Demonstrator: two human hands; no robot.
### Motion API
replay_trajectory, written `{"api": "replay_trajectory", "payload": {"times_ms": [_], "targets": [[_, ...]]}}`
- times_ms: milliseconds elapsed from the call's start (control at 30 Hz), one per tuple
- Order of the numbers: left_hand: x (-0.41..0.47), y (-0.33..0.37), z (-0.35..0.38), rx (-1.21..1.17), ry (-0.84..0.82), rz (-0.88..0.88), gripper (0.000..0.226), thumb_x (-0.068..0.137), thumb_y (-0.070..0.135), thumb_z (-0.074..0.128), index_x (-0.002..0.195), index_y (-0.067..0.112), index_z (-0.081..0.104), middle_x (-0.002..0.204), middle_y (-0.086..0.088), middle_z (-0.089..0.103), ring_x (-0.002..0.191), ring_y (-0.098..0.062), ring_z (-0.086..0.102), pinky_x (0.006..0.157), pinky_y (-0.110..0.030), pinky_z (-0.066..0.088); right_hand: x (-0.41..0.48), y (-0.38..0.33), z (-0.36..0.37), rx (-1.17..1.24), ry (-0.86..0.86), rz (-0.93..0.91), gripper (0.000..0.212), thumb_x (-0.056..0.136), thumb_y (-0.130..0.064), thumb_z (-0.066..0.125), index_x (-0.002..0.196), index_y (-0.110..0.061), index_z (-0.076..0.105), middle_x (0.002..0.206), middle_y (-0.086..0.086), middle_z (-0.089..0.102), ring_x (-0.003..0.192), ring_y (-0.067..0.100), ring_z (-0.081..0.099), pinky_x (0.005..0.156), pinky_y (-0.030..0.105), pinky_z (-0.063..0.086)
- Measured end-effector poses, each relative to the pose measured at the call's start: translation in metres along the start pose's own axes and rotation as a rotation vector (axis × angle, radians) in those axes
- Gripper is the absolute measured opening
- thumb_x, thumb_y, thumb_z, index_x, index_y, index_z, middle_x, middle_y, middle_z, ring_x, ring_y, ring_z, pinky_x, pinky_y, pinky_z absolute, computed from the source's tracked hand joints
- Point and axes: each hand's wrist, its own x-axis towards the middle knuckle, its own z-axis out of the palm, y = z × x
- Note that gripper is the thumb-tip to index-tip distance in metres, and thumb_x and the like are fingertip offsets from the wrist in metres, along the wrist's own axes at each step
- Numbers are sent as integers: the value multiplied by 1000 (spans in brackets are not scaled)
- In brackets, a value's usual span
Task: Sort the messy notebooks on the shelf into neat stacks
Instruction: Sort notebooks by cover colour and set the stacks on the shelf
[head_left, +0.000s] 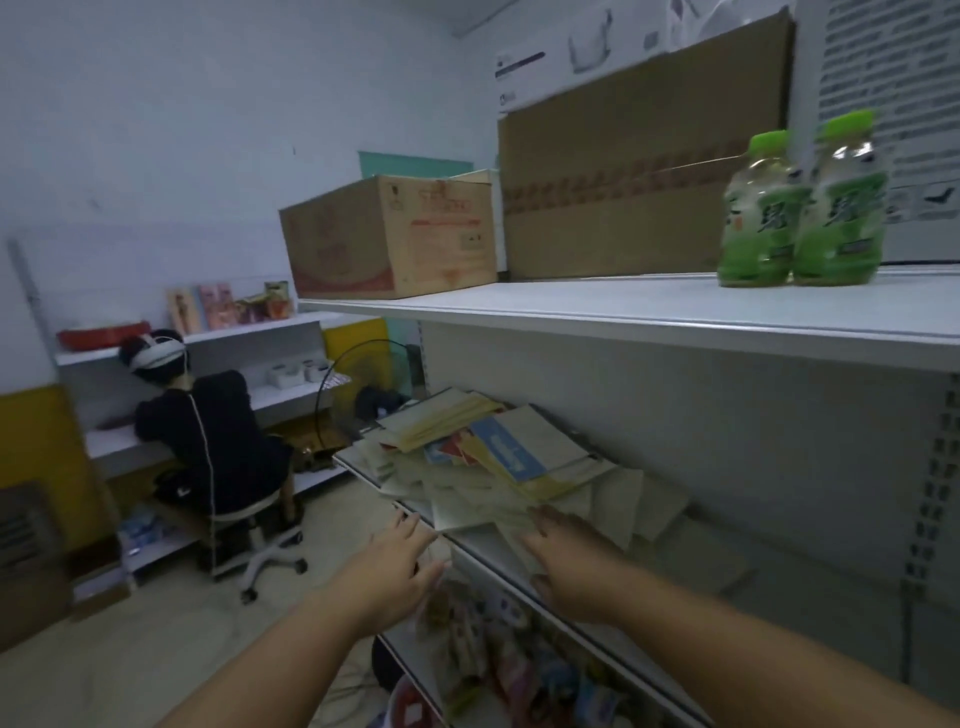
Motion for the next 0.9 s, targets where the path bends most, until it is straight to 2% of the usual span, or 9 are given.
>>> {"api": "replay_trajectory", "payload": {"times_ms": [167,300,433,533,633,700,733,833,900], "targets": [[53,-35,-31,26,55,-67,52,99,45,32,146,23,30,158,2,18,146,-15,8,117,-30,12,73,21,1,108,78,3,43,95,-28,42,134,-12,40,149,14,29,135,31,31,110,40,31],[91,-56,-28,-57,111,-82,46,98,43,37,141,26,40,148,5,35,139,-11,29,111,-26,25,123,26,1,197,124,32,42,96,-30,44,133,-9,42,141,9,38,132,25,37,104,30,33],[126,-78,-23,-70,82,-53,39,97,37,40,133,26,51,138,6,48,127,-10,42,102,-23,35,160,25,10,193,150,-54,41,94,-32,43,130,-14,48,137,6,42,129,26,38,106,34,33],[158,-94,-26,-153,142,-37,36,97,31,40,129,24,54,135,5,53,122,-11,49,98,-23,40,187,27,13,185,158,-49,33,87,-39,27,90,-15,50,110,8,50,106,27,47,87,32,36],[192,-114,-30,-179,160,20,36,96,26,40,127,22,56,132,3,55,118,-12,53,94,-23,42,214,23,14,210,263,-2,45,83,-38,29,90,-6,61,96,10,58,90,26,54,77,29,40],[219,-131,-36,-179,179,58,37,95,22,40,128,18,57,133,1,55,116,-14,54,90,-21,42,232,16,6,277,250,62,41,78,-36,37,77,-7,67,78,9,62,73,29,61,59,34,48],[233,-141,-39,-189,188,74,37,95,21,41,128,17,57,134,1,54,116,-15,55,89,-20,42,242,12,1,287,260,78,36,78,-33,42,72,-8,67,75,8,62,71,30,63,57,35,49],[276,-174,-44,-230,184,87,35,94,23,46,127,18,57,134,-2,54,113,-17,58,84,-20,43,264,2,-10,276,377,209,26,91,-21,52,105,-4,66,110,12,63,105,28,58,86,35,44],[305,-194,-47,-252,160,80,36,94,27,49,129,20,53,136,-4,51,112,-19,58,84,-22,45,274,3,-9,272,376,317,30,93,-24,54,115,-6,62,122,10,59,114,23,54,94,32,42]]}}
